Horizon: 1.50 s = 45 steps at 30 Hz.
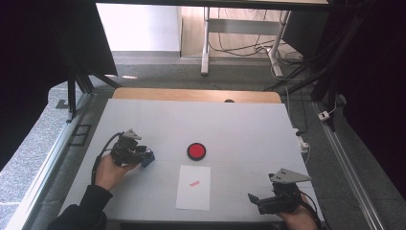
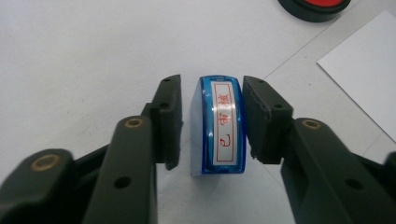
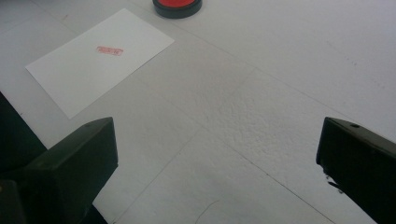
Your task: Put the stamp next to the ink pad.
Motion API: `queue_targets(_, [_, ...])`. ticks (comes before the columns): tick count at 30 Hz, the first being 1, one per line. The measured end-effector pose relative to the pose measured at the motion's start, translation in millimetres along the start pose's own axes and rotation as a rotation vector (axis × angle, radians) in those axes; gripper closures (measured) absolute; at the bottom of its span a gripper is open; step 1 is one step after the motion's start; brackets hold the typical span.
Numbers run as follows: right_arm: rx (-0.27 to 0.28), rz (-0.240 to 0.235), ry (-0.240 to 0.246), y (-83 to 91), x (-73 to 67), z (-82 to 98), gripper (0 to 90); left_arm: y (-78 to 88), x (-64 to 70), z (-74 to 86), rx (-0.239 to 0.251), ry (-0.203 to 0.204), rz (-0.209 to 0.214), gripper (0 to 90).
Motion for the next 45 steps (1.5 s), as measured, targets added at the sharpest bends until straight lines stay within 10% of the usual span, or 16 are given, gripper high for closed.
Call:
queue_targets(27, [-0.004,-0.012,0.017,-0.6,-2.4,0.2,0.0,28.5,37.1,-16.4,0.107,-0.028,0.109,13.8])
queue_targets(45, [-0.009,-0.033,0.026,-1.1,-4.3,0.5,0.0,62.8,56.3,-7.4,0.21,0.032,0.194,7.9])
Point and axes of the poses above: each handheld gripper's, and its own axes: y roughly backward along the jaws, z roughly out of its underside, x roughly to its right, the point moved 10 cm from there along -y, roughly forward along the jaws, and after that the axes turned 4 degrees about z, right-handed, at the moved point
